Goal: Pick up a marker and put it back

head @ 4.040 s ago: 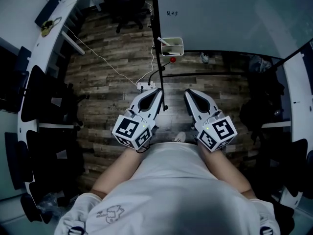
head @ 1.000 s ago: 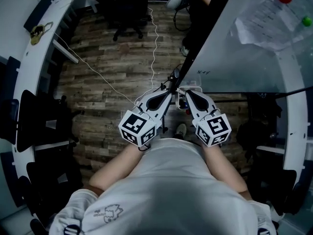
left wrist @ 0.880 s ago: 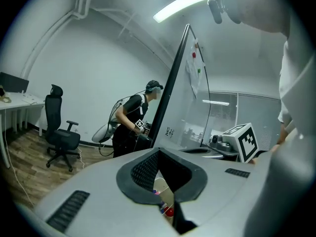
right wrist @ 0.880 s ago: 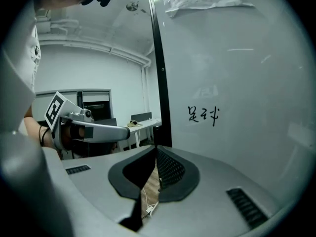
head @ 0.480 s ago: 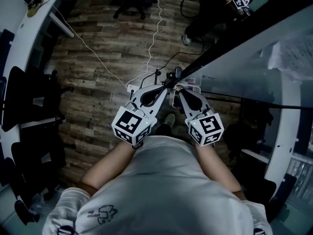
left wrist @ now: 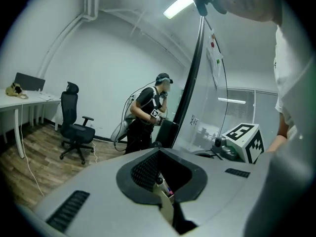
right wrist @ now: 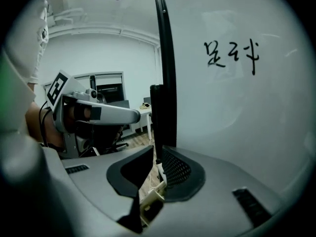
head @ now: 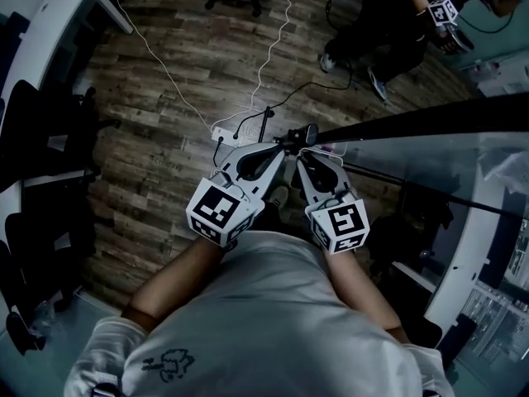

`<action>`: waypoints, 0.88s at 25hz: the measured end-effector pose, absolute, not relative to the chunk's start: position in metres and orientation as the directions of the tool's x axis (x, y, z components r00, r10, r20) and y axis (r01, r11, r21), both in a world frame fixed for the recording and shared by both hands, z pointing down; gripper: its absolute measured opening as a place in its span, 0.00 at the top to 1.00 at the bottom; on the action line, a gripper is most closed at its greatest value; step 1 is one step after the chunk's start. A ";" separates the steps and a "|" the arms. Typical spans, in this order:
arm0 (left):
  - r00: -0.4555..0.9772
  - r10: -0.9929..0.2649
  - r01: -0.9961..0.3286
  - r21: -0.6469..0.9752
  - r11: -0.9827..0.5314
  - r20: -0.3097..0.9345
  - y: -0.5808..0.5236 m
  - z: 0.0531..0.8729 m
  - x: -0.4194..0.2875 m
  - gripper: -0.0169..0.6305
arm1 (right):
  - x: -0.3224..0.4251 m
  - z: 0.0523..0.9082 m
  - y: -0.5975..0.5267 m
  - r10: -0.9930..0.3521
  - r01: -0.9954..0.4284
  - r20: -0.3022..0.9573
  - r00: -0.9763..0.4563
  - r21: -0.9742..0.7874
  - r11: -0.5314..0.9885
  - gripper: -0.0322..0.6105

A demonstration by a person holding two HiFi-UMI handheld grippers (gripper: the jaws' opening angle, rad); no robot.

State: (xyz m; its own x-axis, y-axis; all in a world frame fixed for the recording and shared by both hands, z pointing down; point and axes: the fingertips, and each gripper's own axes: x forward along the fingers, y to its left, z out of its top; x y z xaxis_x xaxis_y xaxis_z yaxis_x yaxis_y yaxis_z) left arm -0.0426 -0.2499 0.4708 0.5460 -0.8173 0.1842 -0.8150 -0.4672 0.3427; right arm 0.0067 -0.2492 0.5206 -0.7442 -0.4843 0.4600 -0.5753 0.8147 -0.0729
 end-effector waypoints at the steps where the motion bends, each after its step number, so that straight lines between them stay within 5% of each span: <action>1: 0.541 -0.820 -0.817 0.349 -0.460 0.187 -0.251 0.473 -0.044 0.97 | 0.005 0.523 -0.250 -0.476 -0.569 0.467 -0.745 -0.072 0.819 0.89; 22: 0.459 -0.864 -0.835 0.432 -0.340 0.208 -0.255 0.502 -0.056 0.97 | -0.004 0.561 -0.251 -0.386 -0.405 0.598 -0.703 0.110 0.908 0.82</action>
